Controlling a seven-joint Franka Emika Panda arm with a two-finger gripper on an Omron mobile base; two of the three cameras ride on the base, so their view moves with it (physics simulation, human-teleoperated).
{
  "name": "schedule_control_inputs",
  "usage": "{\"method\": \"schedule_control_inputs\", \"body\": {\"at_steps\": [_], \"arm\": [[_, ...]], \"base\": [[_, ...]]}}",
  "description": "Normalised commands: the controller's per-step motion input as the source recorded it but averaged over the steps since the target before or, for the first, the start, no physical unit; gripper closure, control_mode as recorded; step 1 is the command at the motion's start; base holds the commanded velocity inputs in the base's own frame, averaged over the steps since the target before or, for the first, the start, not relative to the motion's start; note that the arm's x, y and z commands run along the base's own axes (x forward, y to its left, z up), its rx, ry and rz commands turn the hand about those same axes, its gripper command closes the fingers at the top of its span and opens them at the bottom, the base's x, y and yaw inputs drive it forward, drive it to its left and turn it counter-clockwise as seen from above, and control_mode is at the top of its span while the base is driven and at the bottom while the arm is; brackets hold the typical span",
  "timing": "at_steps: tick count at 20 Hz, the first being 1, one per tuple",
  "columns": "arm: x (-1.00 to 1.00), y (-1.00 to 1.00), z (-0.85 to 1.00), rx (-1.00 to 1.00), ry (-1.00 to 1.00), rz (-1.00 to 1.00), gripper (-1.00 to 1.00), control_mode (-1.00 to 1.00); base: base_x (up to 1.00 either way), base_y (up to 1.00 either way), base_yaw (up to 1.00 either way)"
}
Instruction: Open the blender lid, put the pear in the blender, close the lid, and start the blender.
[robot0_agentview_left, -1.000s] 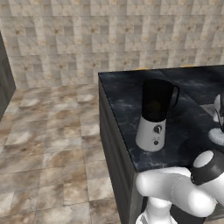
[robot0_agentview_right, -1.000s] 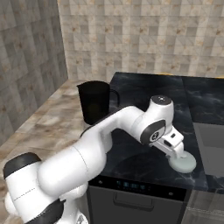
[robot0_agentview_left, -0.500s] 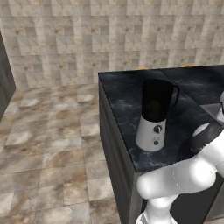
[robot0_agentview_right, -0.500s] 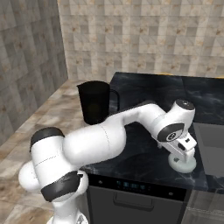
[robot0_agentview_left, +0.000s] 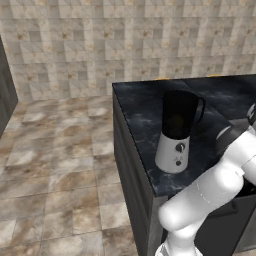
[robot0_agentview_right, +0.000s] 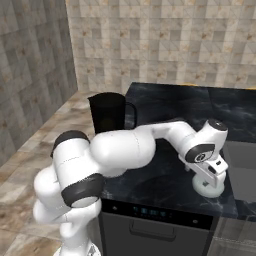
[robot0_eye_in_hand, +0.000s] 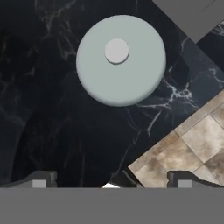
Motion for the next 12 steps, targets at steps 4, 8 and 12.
{"method": "schedule_control_inputs", "body": {"at_steps": [4,8,12], "arm": [[0.26,-0.08,-0.13,0.0,0.0,0.0,-1.0,-1.0],[0.11,-0.29,-0.24,0.0,0.0,0.0,-1.0,-1.0],[0.17,-0.13,-0.31,0.0,0.0,0.0,-1.0,-1.0]], "base": [[0.0,0.0,0.0],[0.0,0.0,0.0],[0.0,0.0,0.0]]}}
